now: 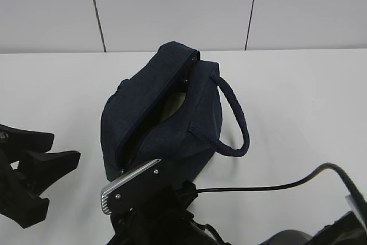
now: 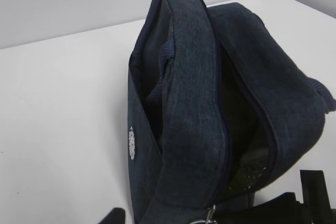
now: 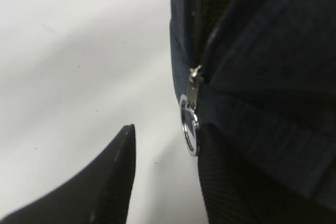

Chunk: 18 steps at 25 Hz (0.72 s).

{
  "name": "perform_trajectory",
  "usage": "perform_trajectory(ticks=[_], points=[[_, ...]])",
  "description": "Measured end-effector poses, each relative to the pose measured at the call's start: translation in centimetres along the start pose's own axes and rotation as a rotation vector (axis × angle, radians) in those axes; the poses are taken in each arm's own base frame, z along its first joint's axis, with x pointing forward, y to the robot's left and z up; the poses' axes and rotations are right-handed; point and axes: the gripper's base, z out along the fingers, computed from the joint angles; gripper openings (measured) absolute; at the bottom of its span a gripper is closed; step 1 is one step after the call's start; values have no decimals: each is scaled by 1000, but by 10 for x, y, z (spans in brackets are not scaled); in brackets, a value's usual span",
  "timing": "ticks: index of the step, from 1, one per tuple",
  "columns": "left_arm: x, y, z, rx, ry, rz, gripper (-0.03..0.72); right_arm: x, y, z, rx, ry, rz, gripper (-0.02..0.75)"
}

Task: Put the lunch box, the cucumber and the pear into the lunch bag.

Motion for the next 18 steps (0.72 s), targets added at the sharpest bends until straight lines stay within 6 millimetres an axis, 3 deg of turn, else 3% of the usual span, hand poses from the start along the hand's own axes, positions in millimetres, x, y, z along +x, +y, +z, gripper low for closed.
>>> perform_trajectory(ticks=[18], points=[[0, 0, 0, 0, 0, -17, 343, -2, -2, 2, 7, 1, -7, 266]])
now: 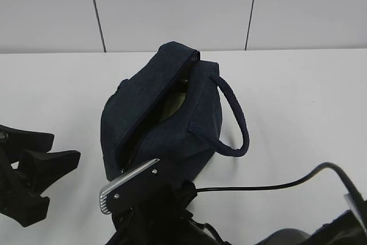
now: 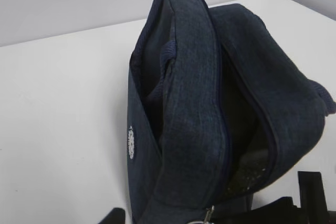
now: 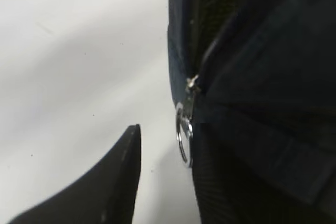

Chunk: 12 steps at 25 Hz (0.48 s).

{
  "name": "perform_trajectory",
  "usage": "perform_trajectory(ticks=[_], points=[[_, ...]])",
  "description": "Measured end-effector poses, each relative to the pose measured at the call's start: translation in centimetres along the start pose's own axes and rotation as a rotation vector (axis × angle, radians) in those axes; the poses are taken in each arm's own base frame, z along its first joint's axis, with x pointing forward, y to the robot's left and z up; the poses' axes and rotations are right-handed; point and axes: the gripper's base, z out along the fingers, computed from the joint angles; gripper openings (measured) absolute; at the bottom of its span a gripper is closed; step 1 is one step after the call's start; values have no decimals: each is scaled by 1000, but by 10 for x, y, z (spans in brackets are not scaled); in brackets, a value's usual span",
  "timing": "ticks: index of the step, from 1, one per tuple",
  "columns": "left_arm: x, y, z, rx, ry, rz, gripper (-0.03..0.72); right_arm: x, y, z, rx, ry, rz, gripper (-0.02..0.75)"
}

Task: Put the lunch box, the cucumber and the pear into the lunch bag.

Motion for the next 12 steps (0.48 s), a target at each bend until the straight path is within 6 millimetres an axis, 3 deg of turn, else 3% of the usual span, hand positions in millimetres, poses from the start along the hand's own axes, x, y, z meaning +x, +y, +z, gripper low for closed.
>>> perform_trajectory(ticks=[12], points=[[0, 0, 0, 0, 0, -3, 343, -5, -5, 8, 14, 6, 17, 265]])
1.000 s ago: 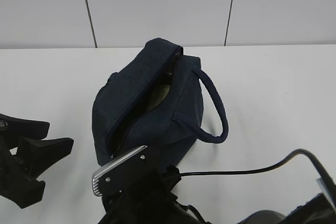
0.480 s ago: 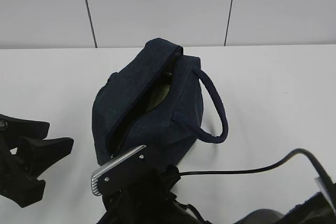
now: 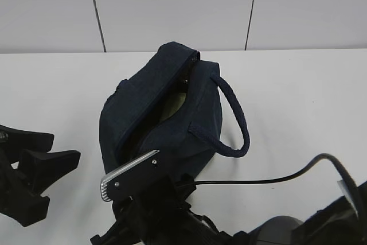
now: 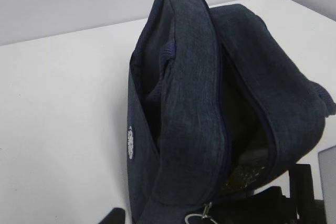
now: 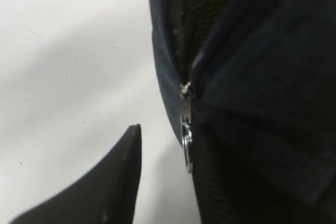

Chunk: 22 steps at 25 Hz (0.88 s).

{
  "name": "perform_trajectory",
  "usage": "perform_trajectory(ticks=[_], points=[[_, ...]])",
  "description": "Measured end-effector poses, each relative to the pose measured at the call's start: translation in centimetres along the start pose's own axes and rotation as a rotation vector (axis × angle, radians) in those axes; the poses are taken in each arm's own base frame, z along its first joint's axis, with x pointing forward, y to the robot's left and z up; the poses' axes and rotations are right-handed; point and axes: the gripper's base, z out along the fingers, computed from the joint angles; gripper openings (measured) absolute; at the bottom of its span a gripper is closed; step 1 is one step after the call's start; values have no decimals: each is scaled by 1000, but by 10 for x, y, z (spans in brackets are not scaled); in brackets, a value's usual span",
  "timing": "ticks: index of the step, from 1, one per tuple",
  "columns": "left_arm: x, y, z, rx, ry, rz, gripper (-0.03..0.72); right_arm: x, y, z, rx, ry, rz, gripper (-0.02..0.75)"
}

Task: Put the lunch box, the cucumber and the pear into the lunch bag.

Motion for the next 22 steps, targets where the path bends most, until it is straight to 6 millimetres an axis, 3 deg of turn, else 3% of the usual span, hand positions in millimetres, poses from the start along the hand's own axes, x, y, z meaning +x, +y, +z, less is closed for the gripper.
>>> perform_trajectory(ticks=[22], points=[[0, 0, 0, 0, 0, 0, 343, -3, 5, 4, -21, 31, 12, 232]])
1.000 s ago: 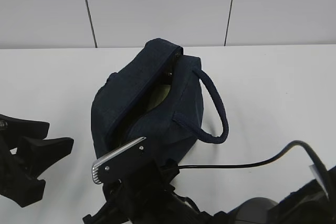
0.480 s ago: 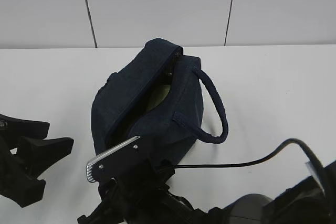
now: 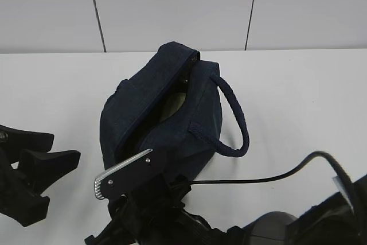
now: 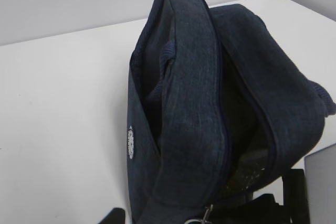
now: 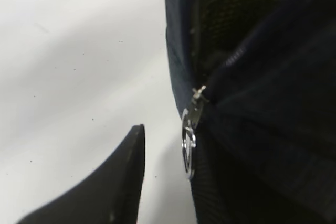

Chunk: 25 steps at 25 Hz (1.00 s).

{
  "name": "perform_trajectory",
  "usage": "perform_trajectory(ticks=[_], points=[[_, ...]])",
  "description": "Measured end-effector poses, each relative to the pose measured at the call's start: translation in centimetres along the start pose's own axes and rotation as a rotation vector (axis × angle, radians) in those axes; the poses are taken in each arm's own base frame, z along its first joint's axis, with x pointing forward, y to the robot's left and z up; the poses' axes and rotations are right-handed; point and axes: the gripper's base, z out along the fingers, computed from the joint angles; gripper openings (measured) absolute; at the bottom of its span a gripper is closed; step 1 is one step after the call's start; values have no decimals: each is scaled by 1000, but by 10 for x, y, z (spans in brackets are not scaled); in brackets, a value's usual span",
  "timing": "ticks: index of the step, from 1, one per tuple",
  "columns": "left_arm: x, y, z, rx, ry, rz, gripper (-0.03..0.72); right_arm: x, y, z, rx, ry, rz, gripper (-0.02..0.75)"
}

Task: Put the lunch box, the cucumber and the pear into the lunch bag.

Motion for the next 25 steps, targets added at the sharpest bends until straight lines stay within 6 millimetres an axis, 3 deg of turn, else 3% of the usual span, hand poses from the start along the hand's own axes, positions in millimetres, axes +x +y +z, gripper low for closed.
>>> perform_trajectory(ticks=[4, 7, 9, 14, 25], points=[[0, 0, 0, 0, 0, 0, 343, 0, -1, 0, 6, 4, -1, 220], [0, 0, 0, 0, 0, 0, 343, 1, -3, 0, 29, 15, -5, 66], [0, 0, 0, 0, 0, 0, 343, 3, -4, 0, 39, 31, -16, 5], [0, 0, 0, 0, 0, 0, 318, 3, -3, -2, 27, 63, -52, 0], [0, 0, 0, -1, -2, 0, 305, -41, -3, -32, 13, 73, -101, 0]])
